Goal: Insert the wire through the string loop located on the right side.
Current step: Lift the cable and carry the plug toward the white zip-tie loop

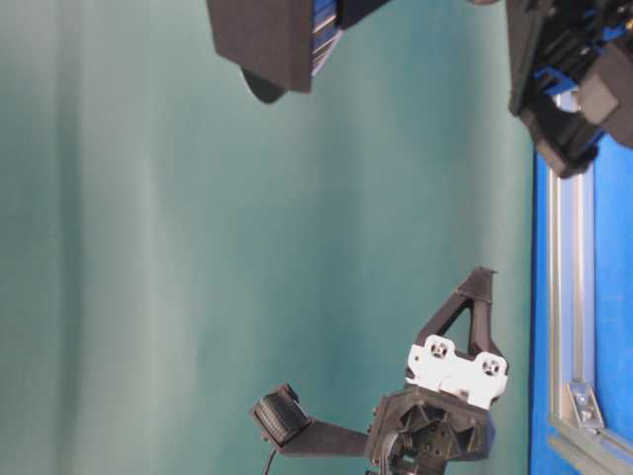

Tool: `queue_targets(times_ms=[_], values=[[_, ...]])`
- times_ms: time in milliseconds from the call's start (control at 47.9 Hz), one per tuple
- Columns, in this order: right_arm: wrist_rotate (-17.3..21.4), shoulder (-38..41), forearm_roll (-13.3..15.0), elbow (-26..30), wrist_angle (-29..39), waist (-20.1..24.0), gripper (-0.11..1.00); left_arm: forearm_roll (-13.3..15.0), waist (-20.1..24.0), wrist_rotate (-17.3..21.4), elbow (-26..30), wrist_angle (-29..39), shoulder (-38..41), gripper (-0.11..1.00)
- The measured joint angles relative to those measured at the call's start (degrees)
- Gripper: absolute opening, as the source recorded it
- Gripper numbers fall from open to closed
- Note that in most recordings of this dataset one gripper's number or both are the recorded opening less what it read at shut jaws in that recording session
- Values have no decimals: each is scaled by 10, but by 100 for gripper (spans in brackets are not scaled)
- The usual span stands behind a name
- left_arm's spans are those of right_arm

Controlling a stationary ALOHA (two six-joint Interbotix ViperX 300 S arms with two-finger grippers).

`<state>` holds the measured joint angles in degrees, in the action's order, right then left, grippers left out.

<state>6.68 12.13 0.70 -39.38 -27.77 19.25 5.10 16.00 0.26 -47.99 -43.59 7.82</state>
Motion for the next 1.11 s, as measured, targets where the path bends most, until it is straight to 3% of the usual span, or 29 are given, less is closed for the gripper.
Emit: queue_targets(times_ms=[438,751,1106], values=[[3,-5,-1,-17,2,-1,-4,0,0,-1,0,0,0,0],[6,-95,-25,-139,-3,0,-4,0,0,0,-1,-1,0,0],[6,-266,-44,-316,-3,1,-4,0,0,0,-1,-1,0,0]])
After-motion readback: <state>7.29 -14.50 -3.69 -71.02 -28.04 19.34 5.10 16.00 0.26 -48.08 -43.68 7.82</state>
